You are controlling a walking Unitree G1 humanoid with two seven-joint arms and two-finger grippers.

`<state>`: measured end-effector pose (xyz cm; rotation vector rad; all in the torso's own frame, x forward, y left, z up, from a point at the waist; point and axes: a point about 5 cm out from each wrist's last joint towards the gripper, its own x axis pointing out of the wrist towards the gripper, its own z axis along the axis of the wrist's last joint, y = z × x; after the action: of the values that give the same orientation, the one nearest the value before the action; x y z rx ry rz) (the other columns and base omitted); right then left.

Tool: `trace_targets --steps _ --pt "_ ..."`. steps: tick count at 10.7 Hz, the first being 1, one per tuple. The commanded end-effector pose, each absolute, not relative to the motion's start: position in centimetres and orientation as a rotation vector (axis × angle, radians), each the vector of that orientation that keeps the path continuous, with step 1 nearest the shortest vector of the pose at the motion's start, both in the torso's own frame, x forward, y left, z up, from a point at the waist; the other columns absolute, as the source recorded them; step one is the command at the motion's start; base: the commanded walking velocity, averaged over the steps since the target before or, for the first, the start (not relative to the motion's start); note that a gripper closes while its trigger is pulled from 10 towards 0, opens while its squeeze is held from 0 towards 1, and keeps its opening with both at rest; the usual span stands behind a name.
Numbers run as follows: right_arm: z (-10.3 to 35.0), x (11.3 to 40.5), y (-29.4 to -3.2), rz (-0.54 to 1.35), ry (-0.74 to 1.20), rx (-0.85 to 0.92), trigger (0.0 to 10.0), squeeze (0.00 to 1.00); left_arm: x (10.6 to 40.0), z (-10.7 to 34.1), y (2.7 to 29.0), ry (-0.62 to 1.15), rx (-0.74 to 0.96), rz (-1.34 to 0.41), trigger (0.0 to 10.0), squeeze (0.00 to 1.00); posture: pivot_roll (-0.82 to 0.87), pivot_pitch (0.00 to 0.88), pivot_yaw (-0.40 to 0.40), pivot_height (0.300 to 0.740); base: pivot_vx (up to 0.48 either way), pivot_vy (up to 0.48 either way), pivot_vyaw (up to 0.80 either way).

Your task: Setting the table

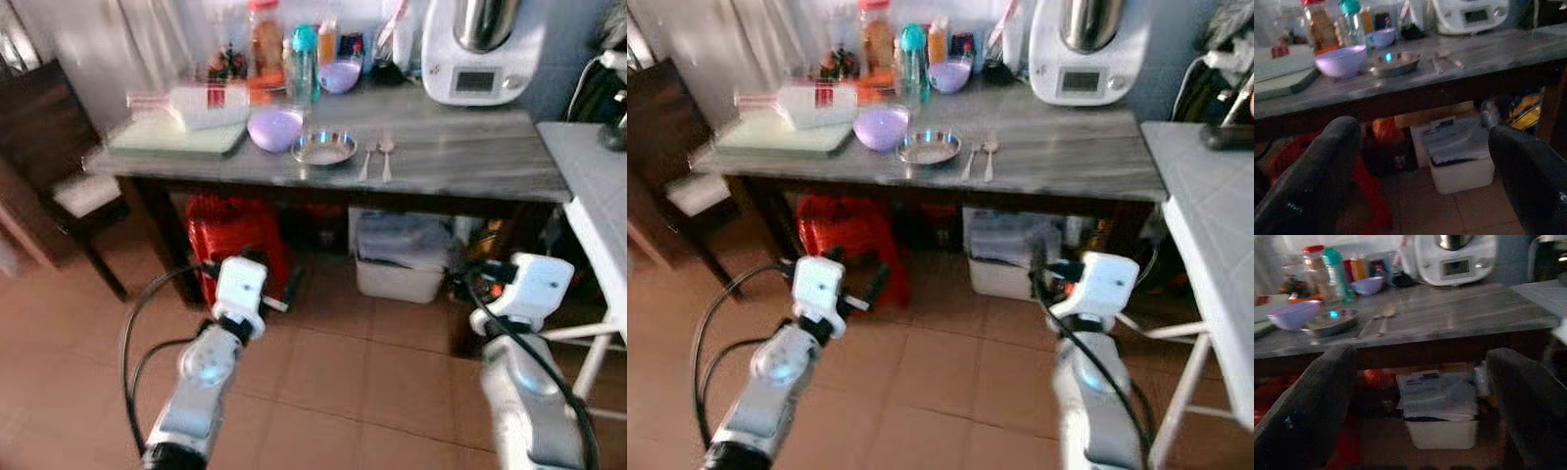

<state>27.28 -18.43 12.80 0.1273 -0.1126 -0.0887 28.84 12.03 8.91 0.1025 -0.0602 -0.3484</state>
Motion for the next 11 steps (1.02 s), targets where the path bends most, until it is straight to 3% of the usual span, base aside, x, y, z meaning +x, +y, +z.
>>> trace_targets --steps 1,4,11 --pt "13.02 27.43 -18.33 -0.084 -0.116 0.129 10.0 0.0 28.95 9.12 12.25 -0.062 0.102 -0.34 10.0 0.0 0.03 0.0 0.075 0.74 0.0 -0.307 0.0" --pt "12.97 27.48 -18.29 -0.086 -0.113 0.131 10.0 0.0 28.96 9.12 12.16 -0.061 0.101 -0.347 10.0 0.0 0.02 0.0 0.079 0.74 0.0 -0.304 -0.27" --pt "12.94 27.58 -18.14 -0.082 -0.113 0.129 10.0 0.0 28.97 9.07 11.95 -0.061 0.103 -0.357 10.0 0.0 0.03 0.0 0.078 0.74 0.0 -0.305 0.0"
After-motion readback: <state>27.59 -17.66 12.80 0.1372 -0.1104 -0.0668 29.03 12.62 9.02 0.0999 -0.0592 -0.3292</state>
